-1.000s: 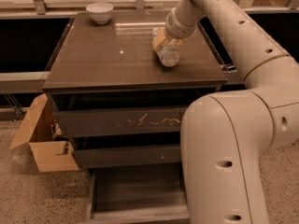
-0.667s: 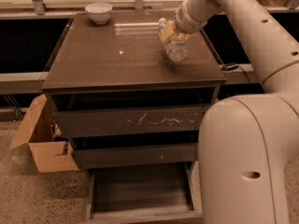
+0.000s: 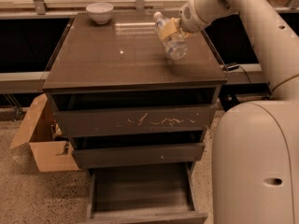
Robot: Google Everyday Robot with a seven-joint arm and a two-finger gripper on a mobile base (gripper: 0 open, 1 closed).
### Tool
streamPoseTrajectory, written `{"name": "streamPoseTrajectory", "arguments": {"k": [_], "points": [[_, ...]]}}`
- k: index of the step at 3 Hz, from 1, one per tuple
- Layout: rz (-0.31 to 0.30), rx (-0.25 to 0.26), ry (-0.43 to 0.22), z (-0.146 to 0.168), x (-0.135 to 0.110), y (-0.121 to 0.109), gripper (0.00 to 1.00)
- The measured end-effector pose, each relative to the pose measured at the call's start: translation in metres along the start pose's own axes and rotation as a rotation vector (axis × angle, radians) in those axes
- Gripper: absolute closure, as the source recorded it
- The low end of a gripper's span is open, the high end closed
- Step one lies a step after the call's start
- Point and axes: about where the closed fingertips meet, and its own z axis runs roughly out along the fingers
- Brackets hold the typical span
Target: Place blue plastic bottle into bottom drawer
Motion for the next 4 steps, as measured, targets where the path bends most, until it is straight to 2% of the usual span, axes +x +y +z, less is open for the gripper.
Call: {"name": "streamPoseTrajectory", "arguments": {"k": [1,2,3,4], "points": [[-0.077,-0.003,0.011,-0.007,0.006,0.017,1.00],[-0.365,-0.016,-0.041,-0.066,0.021,0.089,1.00],[-0.495,-0.056,0.007,-0.071,0.068,0.130,1.00],[-0.491,-0.083,0.077,-0.046,0.098,0.131,1.00]]}}
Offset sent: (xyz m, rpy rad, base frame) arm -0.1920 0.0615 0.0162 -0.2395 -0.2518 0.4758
